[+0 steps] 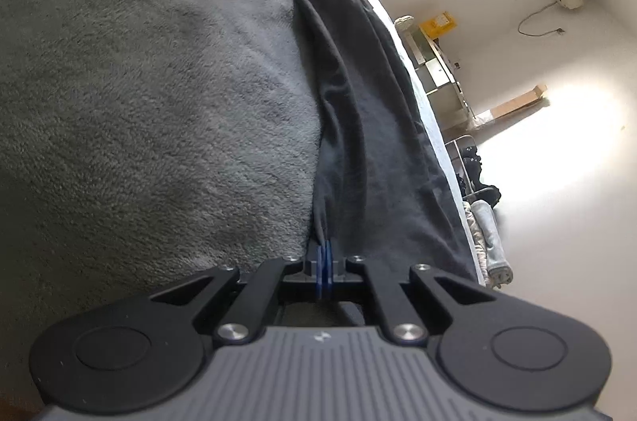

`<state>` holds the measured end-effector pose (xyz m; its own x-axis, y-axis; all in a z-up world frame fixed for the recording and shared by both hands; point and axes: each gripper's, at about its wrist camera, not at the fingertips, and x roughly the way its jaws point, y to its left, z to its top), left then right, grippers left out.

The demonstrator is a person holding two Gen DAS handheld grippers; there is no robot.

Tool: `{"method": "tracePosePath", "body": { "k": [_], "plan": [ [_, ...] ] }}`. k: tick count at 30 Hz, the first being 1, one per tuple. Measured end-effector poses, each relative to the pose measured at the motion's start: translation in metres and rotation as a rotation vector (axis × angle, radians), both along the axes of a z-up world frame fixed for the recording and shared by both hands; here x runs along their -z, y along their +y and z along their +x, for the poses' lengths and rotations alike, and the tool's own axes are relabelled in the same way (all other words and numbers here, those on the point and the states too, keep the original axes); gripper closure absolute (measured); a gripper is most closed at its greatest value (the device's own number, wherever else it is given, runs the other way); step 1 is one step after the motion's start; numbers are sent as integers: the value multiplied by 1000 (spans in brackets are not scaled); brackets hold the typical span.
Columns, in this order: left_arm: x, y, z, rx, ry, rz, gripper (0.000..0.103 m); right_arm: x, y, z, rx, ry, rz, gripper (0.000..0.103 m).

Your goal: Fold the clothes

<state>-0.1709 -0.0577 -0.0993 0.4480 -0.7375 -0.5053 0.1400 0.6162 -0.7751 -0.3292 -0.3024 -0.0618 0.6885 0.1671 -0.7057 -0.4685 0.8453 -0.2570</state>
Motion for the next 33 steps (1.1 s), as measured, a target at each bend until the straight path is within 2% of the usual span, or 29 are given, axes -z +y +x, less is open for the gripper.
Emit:
{"method": "tracePosePath", "body": {
  "k": [3, 6, 9, 12, 15, 19, 22, 24, 28, 30, 33],
  "plan": [
    [2, 0, 0, 14, -27, -1, 100, -13, -7, -1, 4, 77, 69, 86],
    [5, 3, 0, 35, -52, -16, 98, -49, -26, 7, 13, 157, 246, 85],
    [8, 8, -3, 52, -66, -40, 98, -87, -38, 34, 47, 96, 363, 84],
    [10, 10, -5, 63, -93, -47, 98, -108, -32, 87, 63, 32, 432, 84],
    [10, 9, -9, 73, -140, -38, 98, -101, -3, 154, 18, 14, 417, 84],
    [15, 8, -14, 76, -193, -51, 98, -61, 34, 239, 8, 140, 408, 84],
    [17, 7, -16, 93, -243, -52, 99, -26, 45, 288, 93, 199, 356, 85],
    [19, 7, -16, 111, -263, -54, 99, -18, 33, 306, 134, 228, 447, 85],
    [15, 15, -12, 149, -259, -86, 98, -45, 7, 299, 141, 209, 593, 80],
    [10, 22, -9, 162, -252, -98, 98, -63, -11, 296, 151, 152, 610, 73],
    [4, 27, -6, 153, -272, -81, 91, -81, -50, 305, 204, 59, 599, 62]
  ]
}}
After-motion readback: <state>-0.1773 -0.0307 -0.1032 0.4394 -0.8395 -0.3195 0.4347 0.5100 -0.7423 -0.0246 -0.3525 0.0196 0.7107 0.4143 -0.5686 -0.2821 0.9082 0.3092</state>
